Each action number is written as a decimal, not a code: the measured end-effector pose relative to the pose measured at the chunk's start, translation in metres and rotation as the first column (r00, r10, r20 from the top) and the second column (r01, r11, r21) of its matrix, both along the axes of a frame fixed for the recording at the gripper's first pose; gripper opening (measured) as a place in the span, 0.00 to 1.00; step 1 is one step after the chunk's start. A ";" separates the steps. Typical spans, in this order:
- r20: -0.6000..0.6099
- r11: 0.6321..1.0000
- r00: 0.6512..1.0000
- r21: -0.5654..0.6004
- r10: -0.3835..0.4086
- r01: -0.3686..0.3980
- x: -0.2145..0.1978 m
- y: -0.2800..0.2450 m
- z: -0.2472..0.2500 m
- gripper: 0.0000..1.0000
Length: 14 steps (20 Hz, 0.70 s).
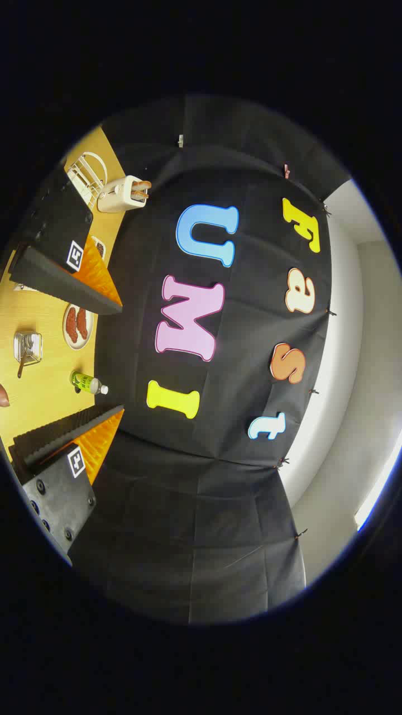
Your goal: Take the plate from the dish rack, then take the spoon from the basket and place it into the plate.
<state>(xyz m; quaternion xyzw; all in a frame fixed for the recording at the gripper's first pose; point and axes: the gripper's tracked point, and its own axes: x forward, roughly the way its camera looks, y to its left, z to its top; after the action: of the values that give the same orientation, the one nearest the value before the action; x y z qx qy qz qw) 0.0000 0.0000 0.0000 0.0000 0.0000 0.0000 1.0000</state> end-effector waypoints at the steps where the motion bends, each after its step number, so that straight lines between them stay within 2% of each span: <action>1: 0.003 1.000 1.000 -0.007 0.003 -0.003 -0.001 0.002 0.001 0.97; 14: -0.014 0.998 0.999 -0.037 0.045 -0.046 0.007 0.034 0.004 0.97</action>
<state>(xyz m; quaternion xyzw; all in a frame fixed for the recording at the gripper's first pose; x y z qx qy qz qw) 0.0070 0.0342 0.0042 -0.0188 0.0066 0.0227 0.9995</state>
